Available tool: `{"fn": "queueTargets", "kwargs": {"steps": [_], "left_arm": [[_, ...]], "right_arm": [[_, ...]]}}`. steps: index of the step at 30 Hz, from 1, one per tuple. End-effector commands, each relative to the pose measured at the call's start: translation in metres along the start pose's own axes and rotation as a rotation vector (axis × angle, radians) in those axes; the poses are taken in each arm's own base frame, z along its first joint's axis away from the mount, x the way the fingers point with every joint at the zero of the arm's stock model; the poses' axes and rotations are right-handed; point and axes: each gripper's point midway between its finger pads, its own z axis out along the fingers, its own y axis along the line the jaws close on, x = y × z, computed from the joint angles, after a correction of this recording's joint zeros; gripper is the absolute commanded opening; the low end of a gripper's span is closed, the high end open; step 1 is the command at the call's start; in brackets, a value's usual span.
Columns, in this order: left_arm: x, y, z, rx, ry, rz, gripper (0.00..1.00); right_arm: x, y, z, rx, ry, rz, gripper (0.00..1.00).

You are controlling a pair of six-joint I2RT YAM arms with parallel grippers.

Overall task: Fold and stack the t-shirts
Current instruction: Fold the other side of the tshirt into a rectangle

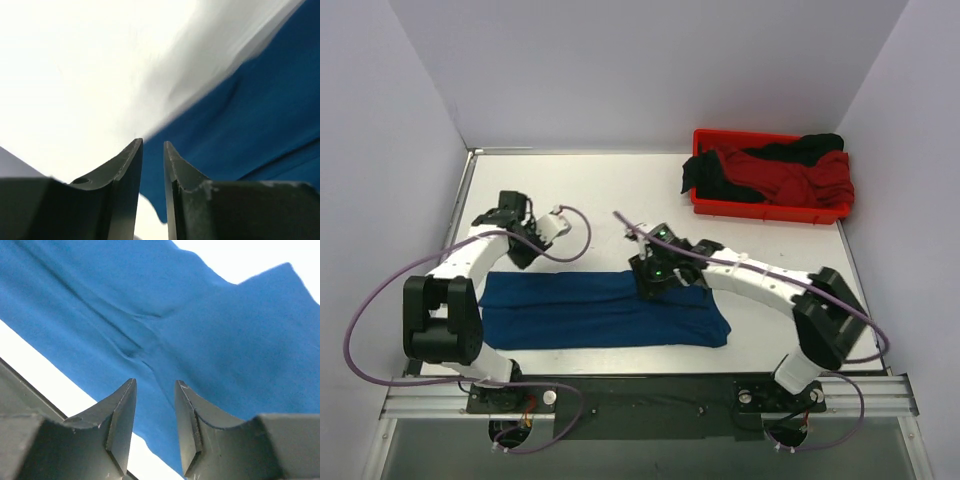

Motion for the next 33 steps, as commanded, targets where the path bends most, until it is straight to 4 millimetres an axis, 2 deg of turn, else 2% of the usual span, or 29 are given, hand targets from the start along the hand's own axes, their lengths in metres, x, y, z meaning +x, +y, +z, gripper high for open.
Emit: {"fn": "queueTargets", "kwargs": {"steps": [1,2,3,4,5,6,7,8,9,10,11,13,16,22,27,33], "left_arm": [[-0.112,-0.031,-0.065,0.017,-0.319,0.005,0.37],[-0.122,-0.04,-0.069,0.046,-0.338,0.003,0.38],[-0.145,-0.055,-0.081,0.099,-0.395,-0.022,0.38],[-0.157,-0.065,-0.08,0.133,-0.414,-0.034,0.38],[-0.174,-0.082,-0.085,0.185,-0.442,-0.079,0.38],[-0.185,-0.093,-0.081,0.211,-0.45,-0.086,0.37],[-0.197,-0.116,-0.083,0.253,-0.451,-0.093,0.37],[-0.203,-0.127,-0.078,0.274,-0.441,-0.098,0.36],[-0.212,-0.149,-0.079,0.309,-0.442,-0.094,0.35],[-0.217,-0.158,-0.074,0.332,-0.435,-0.109,0.35],[-0.224,-0.175,-0.075,0.387,-0.437,-0.124,0.35],[-0.232,-0.189,-0.069,0.459,-0.42,-0.205,0.35],[-0.237,-0.196,-0.05,0.486,-0.393,-0.28,0.34],[-0.239,-0.22,-0.028,0.51,-0.365,-0.261,0.34],[-0.242,-0.221,-0.01,0.505,-0.335,-0.258,0.33],[-0.237,-0.232,0.011,0.522,-0.269,-0.239,0.32]], "right_arm": [[0.006,-0.065,-0.044,0.137,-0.097,0.258,0.33],[0.017,-0.075,-0.05,0.159,-0.107,0.294,0.33],[0.025,-0.094,-0.053,0.194,-0.111,0.377,0.34],[0.036,-0.099,-0.055,0.199,-0.114,0.429,0.34],[0.04,-0.114,-0.059,0.204,-0.127,0.492,0.34],[0.048,-0.118,-0.059,0.205,-0.136,0.529,0.34],[0.051,-0.13,-0.062,0.216,-0.147,0.577,0.35],[0.057,-0.14,-0.063,0.234,-0.155,0.612,0.36],[0.059,-0.143,-0.063,0.234,-0.159,0.623,0.36],[0.063,-0.148,-0.063,0.242,-0.159,0.645,0.37],[0.063,-0.149,-0.062,0.243,-0.162,0.651,0.36],[0.066,-0.154,-0.059,0.263,-0.162,0.664,0.35],[0.063,-0.152,-0.051,0.237,-0.168,0.677,0.32],[0.072,-0.159,-0.041,0.268,-0.143,0.698,0.3],[0.076,-0.162,-0.033,0.276,-0.113,0.685,0.3],[0.08,-0.161,-0.026,0.267,-0.083,0.686,0.27]]}}
